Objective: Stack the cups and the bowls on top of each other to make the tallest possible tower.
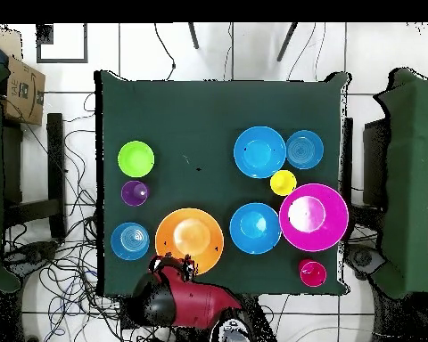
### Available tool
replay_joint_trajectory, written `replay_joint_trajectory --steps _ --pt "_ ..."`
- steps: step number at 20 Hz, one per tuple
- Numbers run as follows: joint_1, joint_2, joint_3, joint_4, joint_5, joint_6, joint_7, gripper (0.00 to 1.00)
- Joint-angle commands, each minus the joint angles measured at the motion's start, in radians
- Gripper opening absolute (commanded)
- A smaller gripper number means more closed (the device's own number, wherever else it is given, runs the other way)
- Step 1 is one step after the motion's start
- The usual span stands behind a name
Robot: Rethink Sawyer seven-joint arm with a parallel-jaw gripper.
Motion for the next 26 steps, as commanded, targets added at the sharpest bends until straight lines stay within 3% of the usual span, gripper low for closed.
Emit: replay_joint_trajectory --steps 1,2,13,26 --pt "0.001 0.007 0.000 -0.048 -0.041 0.220 0.045 1.00" --pt "0.002 0.013 -0.004 -0.043 -0.044 0.178 0.058 1.00" --pt "-0.023 -0.023 0.015 -0.022 -0.068 0.170 0.087 1.00" --pt "-0.046 -0.054 0.001 -0.046 -0.067 0.241 0.070 1.00"
